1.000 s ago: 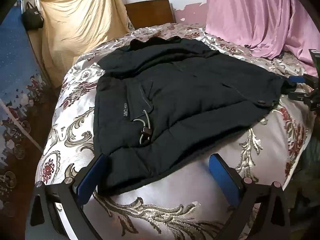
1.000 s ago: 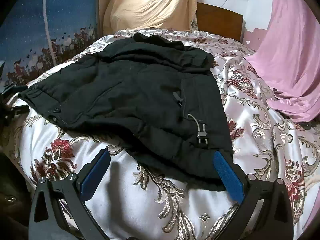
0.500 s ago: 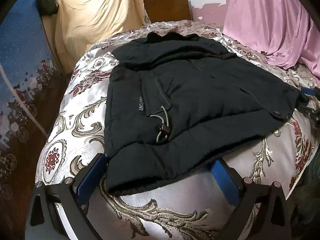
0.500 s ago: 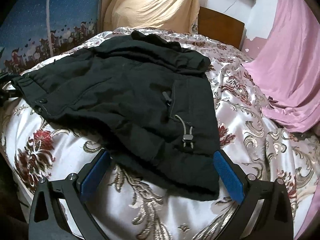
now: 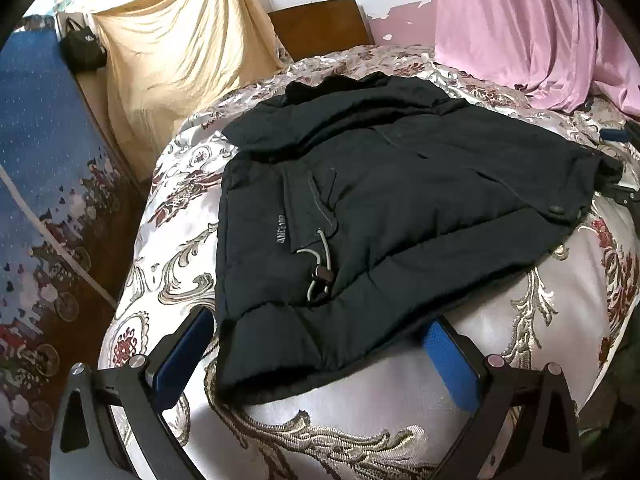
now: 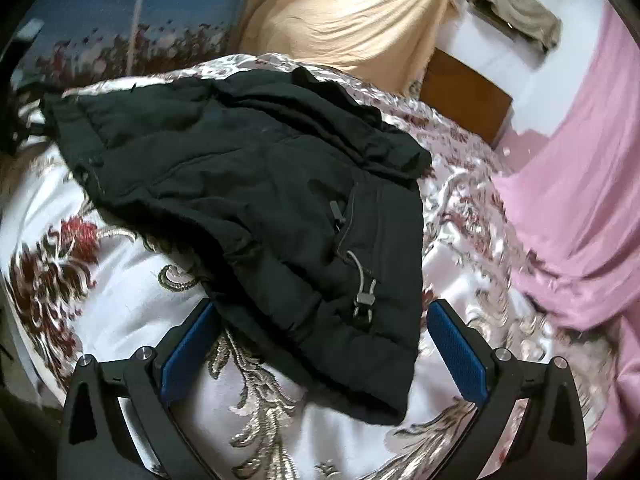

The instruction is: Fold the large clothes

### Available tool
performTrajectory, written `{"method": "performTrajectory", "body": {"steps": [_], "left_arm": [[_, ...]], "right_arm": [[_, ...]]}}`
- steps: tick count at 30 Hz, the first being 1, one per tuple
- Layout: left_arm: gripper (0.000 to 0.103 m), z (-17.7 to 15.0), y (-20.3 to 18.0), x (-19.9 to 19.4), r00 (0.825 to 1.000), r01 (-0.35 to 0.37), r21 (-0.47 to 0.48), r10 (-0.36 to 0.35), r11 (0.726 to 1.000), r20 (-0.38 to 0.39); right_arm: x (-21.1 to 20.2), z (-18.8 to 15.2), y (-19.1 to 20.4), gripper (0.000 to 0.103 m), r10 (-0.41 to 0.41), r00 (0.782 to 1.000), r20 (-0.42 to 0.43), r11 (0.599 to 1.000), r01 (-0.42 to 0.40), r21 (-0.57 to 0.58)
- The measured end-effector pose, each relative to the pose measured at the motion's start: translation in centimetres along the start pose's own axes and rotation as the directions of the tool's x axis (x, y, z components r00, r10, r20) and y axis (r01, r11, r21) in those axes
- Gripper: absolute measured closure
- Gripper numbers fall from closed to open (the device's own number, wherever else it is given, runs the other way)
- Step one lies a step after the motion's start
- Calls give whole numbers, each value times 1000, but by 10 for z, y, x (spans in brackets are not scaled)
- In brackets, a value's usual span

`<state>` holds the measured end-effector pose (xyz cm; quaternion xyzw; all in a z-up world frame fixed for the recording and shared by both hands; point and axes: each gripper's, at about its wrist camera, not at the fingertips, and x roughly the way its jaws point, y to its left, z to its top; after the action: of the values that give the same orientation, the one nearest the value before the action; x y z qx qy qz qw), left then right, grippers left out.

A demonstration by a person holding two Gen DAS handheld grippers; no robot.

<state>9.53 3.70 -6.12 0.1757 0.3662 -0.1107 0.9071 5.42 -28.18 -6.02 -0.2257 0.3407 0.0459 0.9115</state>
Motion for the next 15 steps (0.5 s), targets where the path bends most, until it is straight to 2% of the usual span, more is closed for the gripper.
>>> {"method": "performTrajectory", "body": {"steps": [3, 7, 11, 12, 15], "left_arm": [[0, 0, 1, 0, 1000, 4, -5, -4, 1000, 4], [0, 0, 1, 0, 1000, -5, 0, 5, 1000, 9], [0, 2, -2, -2, 999, -26, 23, 26, 999, 29], [0, 2, -3, -2, 999, -31, 28, 30, 999, 35], [2, 3, -5, -4, 998, -41, 46, 38, 998, 53]], "right_arm": [[-1, 3, 6, 2, -30, 1000, 3, 997, 31, -67], [1, 8, 6, 2, -39, 999, -15, 995, 38, -87], [-3, 10, 12, 3, -68, 998, 6, 990, 68, -127], [-2, 10, 13, 4, -71, 997, 11, 987, 72, -141], [-5, 10, 18, 21, -71, 997, 25, 981, 75, -176]]}}
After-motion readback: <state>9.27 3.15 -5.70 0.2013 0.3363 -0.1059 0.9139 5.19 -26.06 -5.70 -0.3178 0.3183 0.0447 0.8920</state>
